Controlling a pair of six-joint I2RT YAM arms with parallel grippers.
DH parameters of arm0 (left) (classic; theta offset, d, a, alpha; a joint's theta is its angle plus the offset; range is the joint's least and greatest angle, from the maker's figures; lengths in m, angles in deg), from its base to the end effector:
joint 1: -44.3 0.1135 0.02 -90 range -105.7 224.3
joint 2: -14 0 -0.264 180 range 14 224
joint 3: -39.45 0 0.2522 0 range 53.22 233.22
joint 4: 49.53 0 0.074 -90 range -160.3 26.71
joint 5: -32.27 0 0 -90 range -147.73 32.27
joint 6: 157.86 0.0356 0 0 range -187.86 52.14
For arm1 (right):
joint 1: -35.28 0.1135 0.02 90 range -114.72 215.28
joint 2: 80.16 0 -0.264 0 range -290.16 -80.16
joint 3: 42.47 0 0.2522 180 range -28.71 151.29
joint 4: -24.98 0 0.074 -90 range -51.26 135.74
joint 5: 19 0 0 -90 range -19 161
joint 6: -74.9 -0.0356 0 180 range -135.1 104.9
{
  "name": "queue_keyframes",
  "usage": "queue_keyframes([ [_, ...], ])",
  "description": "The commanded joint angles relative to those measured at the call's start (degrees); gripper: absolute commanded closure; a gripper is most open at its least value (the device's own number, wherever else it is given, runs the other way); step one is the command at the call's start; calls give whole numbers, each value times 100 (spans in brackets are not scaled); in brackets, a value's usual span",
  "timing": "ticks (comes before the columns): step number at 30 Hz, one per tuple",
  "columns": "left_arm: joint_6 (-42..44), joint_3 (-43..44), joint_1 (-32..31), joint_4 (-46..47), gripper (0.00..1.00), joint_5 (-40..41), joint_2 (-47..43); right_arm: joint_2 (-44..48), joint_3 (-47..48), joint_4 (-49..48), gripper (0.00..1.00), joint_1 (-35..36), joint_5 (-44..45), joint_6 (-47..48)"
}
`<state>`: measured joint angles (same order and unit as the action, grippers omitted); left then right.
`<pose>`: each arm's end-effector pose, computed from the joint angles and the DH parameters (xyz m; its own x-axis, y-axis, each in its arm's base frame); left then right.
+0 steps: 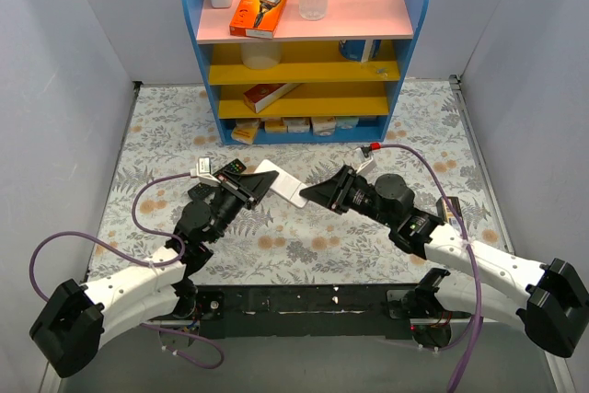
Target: Load the batteries into the remote control
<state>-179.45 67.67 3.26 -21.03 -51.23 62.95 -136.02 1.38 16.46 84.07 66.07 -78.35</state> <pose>0.1466 -0.1223 0.2381 -0.5655 -0.7326 0.3788 -0.1141 -0.3854 -0.9157 0.1478 0.1734 0.2729 -0.7378 0.5079 -0.4446 -0.3270 0.3073 0.8937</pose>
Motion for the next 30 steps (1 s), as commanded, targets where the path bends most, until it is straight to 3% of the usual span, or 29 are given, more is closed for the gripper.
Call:
queue_keyframes([
  [1, -56, -22, 228, 695, 100, 440, -8, 66, -178, 505, 76, -186, 133, 119],
  [11, -12, -22, 351, 898, 100, 238, 352, 101, -258, 409, 77, -362, 10, 40],
  [14, -12, -13, 351, 1003, 100, 133, 528, 75, -301, 251, 87, -441, -95, 23],
  [15, -3, -5, 359, 1021, 100, 132, 563, 75, -319, 172, 98, -467, -122, 14],
  [25, 472, -188, 701, 397, 100, 132, 458, 119, -477, 259, 99, -994, -377, 374],
  [30, 638, -382, 974, -338, 100, -26, -234, -346, -828, -170, 99, -1241, -711, 891],
])
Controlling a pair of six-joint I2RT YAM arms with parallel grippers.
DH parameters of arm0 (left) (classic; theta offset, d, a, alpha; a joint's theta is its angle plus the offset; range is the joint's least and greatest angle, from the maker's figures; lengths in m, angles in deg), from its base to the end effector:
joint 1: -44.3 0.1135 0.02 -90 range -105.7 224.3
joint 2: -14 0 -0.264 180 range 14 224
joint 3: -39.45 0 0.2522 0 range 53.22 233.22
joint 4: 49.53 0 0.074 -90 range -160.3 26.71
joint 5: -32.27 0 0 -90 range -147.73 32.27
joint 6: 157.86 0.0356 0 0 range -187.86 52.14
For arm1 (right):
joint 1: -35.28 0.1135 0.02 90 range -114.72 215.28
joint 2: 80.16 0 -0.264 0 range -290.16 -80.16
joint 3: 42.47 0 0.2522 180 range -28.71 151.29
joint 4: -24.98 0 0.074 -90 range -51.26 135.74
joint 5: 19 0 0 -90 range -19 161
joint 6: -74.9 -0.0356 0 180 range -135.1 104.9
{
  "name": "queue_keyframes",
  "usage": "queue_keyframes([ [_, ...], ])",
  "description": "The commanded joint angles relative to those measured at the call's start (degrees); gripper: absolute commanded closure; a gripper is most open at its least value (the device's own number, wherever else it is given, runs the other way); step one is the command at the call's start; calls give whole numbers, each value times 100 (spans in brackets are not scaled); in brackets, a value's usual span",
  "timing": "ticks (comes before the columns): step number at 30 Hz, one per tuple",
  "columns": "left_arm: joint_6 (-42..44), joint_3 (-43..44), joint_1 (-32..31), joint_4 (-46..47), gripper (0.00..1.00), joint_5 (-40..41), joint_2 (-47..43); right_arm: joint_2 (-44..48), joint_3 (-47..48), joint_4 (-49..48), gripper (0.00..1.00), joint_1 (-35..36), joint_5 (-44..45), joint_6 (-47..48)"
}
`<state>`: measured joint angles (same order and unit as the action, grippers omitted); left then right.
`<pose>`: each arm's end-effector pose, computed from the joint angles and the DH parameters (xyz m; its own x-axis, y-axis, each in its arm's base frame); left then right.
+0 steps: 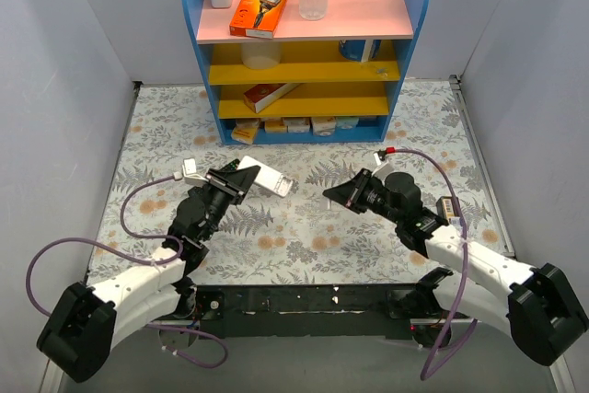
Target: Load the batteries into the remote control
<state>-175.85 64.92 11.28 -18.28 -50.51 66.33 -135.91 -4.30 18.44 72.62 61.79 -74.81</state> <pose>0.1640 -0.1012 0.2169 -0.4341 -0.8432 0.3171 -0.0735 -0.3177 -0.9453 0.1706 0.1373 0.2346 -0.7016 0.5368 -0.4686 -0.2335 0.4481 0.8630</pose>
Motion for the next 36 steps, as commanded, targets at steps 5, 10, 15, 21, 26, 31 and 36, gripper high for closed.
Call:
queue_keyframes([
  [5, 471, -125, 234, -1424, 100, -186, -1348, -1445, -357, -1466, 99, -43, -923, 767],
  [10, 542, -133, 252, -2347, 100, -55, -2234, -2403, -182, -2530, 99, 176, -1074, 794],
  [15, 428, -195, 260, -2909, 100, -11, -2737, -3082, -217, -3217, 99, 247, -1021, 574],
  [21, 269, -248, 260, -3095, 100, -54, -3036, -3390, -366, -3332, 99, 247, -828, 678],
  [26, 181, -300, 260, -3095, 100, -142, -3054, -3452, -612, -3253, 95, 221, -643, 785],
  [31, 146, -327, 260, -3016, 100, -177, -2975, -3469, -823, -3139, 83, 124, -529, 925],
  [36, 137, -353, 260, -2832, 100, -230, -2826, -3320, -1034, -2946, 68, -16, -424, 1101],
])
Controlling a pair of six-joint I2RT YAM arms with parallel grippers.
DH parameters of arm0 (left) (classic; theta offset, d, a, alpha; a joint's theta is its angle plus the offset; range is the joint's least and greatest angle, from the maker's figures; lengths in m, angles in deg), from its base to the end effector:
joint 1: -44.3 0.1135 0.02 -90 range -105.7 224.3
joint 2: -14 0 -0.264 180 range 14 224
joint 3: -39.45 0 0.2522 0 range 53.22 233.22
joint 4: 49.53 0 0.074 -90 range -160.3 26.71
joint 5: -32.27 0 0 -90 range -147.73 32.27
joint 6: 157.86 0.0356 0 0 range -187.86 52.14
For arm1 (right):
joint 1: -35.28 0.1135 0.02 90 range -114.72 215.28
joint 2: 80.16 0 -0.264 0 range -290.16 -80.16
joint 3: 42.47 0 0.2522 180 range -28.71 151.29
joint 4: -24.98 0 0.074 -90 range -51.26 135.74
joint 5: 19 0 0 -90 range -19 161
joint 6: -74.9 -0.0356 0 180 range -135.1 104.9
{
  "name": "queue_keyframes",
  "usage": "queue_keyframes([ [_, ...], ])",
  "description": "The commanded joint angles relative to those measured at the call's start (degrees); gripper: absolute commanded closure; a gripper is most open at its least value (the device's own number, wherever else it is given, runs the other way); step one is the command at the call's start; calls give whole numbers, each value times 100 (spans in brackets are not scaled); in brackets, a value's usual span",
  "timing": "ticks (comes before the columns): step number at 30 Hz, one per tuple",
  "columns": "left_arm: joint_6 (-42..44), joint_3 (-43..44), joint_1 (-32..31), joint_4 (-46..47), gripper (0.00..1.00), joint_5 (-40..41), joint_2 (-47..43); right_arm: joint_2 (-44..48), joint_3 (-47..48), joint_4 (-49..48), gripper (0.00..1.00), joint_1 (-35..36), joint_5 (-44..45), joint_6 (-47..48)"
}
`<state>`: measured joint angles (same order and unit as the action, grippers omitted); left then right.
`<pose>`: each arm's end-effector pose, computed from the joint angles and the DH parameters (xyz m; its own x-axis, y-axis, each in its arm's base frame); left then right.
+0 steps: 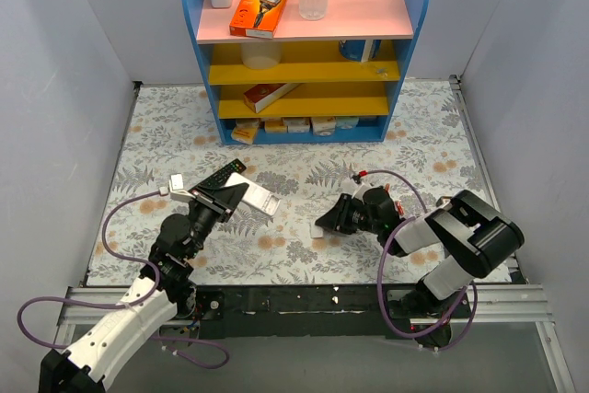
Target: Load the batteries into the remote control
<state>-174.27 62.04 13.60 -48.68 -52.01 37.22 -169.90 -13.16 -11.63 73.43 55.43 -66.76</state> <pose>0.1213 -0.0679 0.2152 -0.4060 -0.8690 0.2829 -0.1161 -0.2580 -0.9591 0.1847 0.1572 0.1144 -0.8152 0.3204 -0.4825 -0.2398 0.5715 0.7848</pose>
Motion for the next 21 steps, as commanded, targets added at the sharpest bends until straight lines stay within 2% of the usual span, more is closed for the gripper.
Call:
queue_keyframes([
  [1, -11, -65, 37, 226, 100, -79, 121, 235, -149, 376, 66, -123, 326, 366],
  [4, -11, -73, 29, 367, 100, -79, 270, 622, -61, 957, 56, -168, 624, 718],
  [11, -20, -179, 29, 885, 100, -194, 701, 1730, 413, 3398, 28, -194, 1486, 1570],
  [14, -55, -223, 29, 1087, 100, -202, 859, 2336, 598, 3937, 23, -185, 1540, 1948],
  [21, 24, -276, 29, 1658, 100, -264, 1263, 3541, 1089, 5246, 21, -177, 1637, 2511],
])
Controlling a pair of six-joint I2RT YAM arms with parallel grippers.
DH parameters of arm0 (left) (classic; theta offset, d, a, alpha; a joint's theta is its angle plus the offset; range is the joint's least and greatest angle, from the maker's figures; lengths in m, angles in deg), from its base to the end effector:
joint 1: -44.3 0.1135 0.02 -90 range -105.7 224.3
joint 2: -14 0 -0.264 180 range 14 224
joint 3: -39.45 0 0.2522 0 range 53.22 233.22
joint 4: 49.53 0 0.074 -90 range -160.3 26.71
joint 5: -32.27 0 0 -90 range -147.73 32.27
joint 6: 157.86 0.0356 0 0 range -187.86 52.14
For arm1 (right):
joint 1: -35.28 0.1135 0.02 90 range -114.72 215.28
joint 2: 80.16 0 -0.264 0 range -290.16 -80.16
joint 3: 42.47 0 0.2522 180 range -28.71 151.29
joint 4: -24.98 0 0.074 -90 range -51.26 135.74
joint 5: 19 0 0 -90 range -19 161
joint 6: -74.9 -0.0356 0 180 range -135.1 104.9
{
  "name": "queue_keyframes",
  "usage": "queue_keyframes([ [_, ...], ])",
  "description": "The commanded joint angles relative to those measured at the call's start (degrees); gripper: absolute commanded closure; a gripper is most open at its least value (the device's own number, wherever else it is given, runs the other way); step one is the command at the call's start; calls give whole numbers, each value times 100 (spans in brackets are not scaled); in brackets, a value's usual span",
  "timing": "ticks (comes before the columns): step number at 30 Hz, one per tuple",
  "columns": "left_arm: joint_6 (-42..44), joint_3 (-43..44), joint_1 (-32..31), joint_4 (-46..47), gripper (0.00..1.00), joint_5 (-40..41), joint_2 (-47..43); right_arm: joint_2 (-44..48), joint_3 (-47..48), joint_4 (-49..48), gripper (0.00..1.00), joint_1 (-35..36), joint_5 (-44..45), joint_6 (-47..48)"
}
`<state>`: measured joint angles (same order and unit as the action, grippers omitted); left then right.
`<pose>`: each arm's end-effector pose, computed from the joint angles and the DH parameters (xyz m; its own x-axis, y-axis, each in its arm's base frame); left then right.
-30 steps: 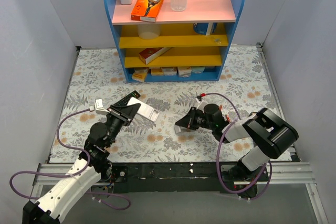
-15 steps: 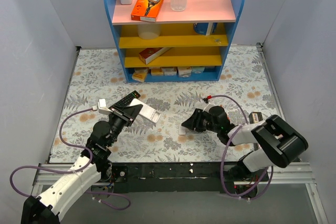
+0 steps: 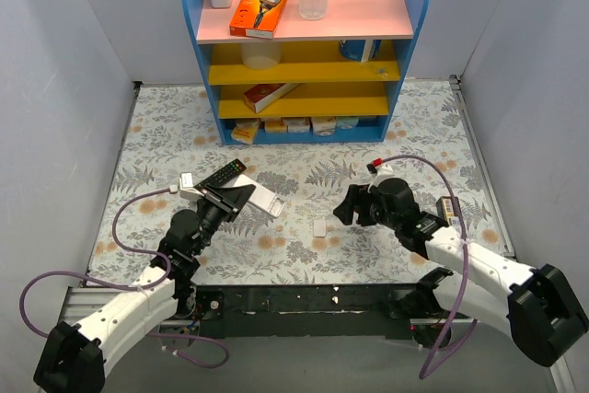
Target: Load the batteries into the remote control
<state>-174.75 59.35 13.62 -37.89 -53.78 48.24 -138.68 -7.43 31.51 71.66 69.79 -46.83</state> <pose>0.1350 -0.0772 0.1944 -0.4187 -0.8616 0.2871 -0.1695 -0.2365 -0.9567 0.1673 0.1242 0.1833 -0.6621 0.1653 -0.7310 -0.3051 0.8314 0.4644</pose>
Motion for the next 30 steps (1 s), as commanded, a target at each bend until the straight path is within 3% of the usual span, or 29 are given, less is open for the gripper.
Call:
queue_keyframes([
  [1, 81, 2, 27, 649, 100, -113, 232, 551, 605, 1090, 21, 1, -69, 588],
  [5, 203, 195, 27, 843, 100, -368, 696, 579, 1176, 1030, 19, 114, -739, 1140],
  [17, 379, 1074, 27, 1283, 100, -1220, 1691, -1038, 3399, 1267, 10, 1406, -547, 2574],
  [30, 274, 1118, 0, 1265, 100, -1107, 1717, -1645, 4051, 1733, 5, 1776, -432, 3084],
])
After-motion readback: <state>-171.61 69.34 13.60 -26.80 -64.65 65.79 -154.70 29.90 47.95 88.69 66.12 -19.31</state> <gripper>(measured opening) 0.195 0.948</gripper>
